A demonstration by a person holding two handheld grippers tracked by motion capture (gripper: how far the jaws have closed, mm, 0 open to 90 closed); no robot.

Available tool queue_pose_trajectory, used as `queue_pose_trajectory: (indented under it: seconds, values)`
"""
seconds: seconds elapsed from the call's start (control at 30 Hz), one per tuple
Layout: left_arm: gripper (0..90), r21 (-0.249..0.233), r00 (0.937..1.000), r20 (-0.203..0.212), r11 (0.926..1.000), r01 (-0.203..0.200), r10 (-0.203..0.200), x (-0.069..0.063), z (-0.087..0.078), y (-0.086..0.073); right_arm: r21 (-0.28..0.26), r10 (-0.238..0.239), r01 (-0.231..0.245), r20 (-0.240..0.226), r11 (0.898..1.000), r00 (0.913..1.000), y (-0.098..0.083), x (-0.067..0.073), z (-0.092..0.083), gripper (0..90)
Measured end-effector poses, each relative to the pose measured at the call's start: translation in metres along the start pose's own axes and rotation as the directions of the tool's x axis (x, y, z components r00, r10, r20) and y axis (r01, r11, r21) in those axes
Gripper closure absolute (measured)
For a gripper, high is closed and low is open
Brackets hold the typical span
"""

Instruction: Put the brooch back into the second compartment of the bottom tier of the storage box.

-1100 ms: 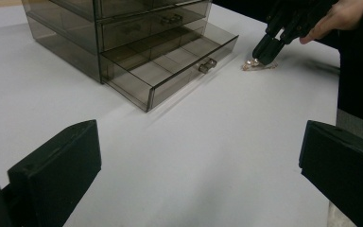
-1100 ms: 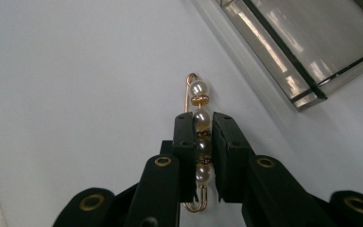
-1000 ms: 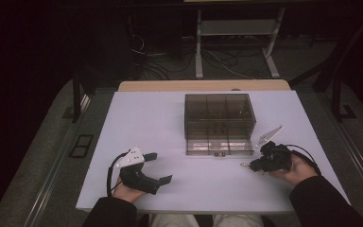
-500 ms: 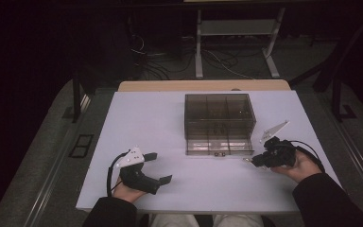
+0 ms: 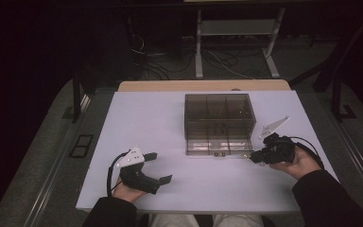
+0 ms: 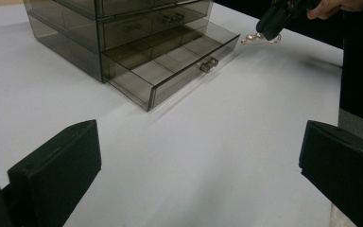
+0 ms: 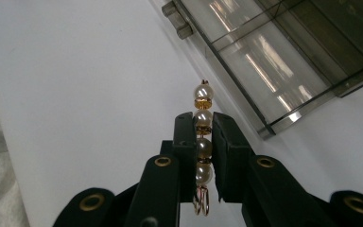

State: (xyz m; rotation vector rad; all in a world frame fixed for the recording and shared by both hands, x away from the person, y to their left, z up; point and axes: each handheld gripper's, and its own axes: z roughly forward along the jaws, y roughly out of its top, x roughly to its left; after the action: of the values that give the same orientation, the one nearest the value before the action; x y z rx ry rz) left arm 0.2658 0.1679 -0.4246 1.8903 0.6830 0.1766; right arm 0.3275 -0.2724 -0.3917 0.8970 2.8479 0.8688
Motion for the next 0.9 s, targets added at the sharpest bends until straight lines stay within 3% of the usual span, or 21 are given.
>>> queue_pose_trajectory:
  seconds: [0.9]
  values:
    - [0.0,-0.001,1.0,0.0,1.0,0.002,-0.002,0.001,0.0,0.0,-0.004,-0.081,0.081,0.004,0.997,0.9967,0.035,0.01,-0.005,79.9]
